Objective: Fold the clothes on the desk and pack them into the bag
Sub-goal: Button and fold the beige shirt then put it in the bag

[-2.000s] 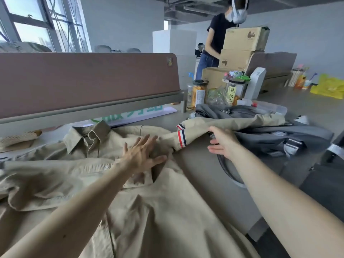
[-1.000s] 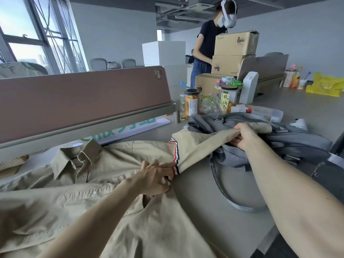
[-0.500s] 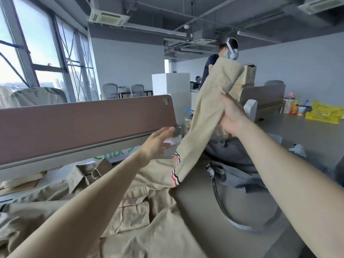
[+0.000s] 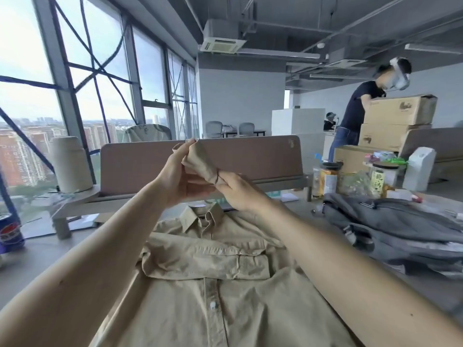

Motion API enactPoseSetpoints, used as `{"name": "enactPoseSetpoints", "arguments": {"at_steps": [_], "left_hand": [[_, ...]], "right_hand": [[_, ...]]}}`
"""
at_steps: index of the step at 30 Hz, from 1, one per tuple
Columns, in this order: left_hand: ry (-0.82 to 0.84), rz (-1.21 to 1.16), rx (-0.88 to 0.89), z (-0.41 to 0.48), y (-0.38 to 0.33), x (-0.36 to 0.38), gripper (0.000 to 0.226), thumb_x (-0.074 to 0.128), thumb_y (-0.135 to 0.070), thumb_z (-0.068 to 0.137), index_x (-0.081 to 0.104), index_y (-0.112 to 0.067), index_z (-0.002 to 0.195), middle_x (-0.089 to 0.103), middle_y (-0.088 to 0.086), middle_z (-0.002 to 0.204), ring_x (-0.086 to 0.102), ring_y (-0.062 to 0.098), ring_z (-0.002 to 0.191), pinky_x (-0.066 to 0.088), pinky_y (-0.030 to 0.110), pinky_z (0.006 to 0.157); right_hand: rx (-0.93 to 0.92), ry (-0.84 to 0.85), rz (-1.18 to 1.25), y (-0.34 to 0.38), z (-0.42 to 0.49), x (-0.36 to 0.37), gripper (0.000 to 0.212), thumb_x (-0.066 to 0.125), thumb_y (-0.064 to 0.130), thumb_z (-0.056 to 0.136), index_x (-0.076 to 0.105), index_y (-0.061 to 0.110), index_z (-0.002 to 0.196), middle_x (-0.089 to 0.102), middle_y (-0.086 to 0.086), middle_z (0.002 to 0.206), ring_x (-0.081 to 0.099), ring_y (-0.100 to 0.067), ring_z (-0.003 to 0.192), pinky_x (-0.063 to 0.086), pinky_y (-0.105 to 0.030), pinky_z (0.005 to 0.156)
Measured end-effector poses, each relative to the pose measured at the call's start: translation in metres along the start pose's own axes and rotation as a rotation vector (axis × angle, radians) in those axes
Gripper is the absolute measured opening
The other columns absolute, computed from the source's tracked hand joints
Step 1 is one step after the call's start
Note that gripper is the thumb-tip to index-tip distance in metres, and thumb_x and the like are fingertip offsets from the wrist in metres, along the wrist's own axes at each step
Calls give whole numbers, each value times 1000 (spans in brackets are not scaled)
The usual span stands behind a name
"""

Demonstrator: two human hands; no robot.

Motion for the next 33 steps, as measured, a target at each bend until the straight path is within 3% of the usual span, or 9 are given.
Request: {"name": "enactPoseSetpoints", "arguments": {"at_steps": [4, 7, 10, 18, 22, 26, 28, 30, 33], "left_hand": [[-204, 75, -29, -23, 29, -67, 22, 43, -5, 97, 66, -3, 96, 72, 20, 95, 74, 22, 72, 63, 36, 69], [-263, 245, -28, -26, 61, -114, 24, 48, 9, 94, 67, -3, 100, 70, 23, 96, 73, 27, 76, 63, 41, 65], [-335, 452, -56, -27, 94, -160, 34, 48, 15, 87, 69, -9, 99, 68, 29, 106, 71, 38, 87, 59, 58, 78], [-602, 694, -38, -30, 134, -224, 35, 52, 8, 87, 69, -23, 91, 75, 13, 91, 68, 27, 72, 51, 30, 60], [-628, 820, 4, -25, 122, -221, 28, 57, 8, 84, 72, -14, 92, 73, 12, 95, 63, 21, 77, 47, 25, 64], [-778, 999, 208, -26, 86, -209, 36, 48, 9, 82, 76, -10, 95, 75, 12, 105, 67, 30, 102, 49, 33, 83], [-661, 1106, 374, -22, 74, -177, 37, 48, -5, 80, 76, -16, 101, 75, 10, 108, 67, 27, 94, 49, 34, 77], [-292, 1315, 426, -7, 94, -135, 45, 44, -32, 85, 70, -26, 121, 66, -2, 131, 62, 20, 114, 47, 38, 92], [80, 1722, 129, 9, 167, -133, 69, 17, -75, 89, 29, -48, 151, 20, -22, 161, 18, 9, 150, 12, 51, 121]], "right_hand": [[-17, 168, -111, 13, -8, 66, 22, 47, 34, 97, 55, 19, 112, 65, -6, 117, 59, -30, 106, 46, -41, 85], [-43, 303, -185, 2, -18, 107, 63, 49, 57, 89, 38, 32, 146, 51, -1, 145, 48, -23, 132, 39, -40, 107], [3, 442, -206, -21, -39, 132, 87, 50, 72, 81, 26, 33, 154, 32, 3, 158, 31, -16, 145, 27, -38, 117], [223, 580, -432, -124, -72, 126, 69, 43, 64, 94, 22, 39, 155, 8, 6, 166, 1, -15, 152, 3, -53, 121], [287, 557, -480, -163, -72, 104, 65, 37, 66, 95, 23, 40, 154, 5, 11, 165, 1, -15, 152, 3, -48, 122], [249, 380, -554, -176, -55, 83, 58, 41, 60, 97, 34, 38, 150, 26, 10, 160, 19, -14, 148, 9, -46, 118], [276, 374, -545, -179, -46, 81, 59, 40, 58, 98, 30, 38, 152, 24, 8, 161, 18, -15, 149, 9, -47, 117], [278, 441, -559, -184, -41, 88, 61, 35, 62, 97, 23, 41, 153, 16, 8, 164, 11, -15, 151, 4, -49, 119], [294, 540, -582, -206, -44, 102, 63, 27, 68, 96, 16, 46, 153, 5, 12, 165, 0, -12, 152, -1, -52, 120]]}}
Point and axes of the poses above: each hand's wrist, its own z-axis towards the middle knuckle, its own x-axis out of the palm, y = z × x, the point moved 6 cm from there along z, towards the middle knuckle
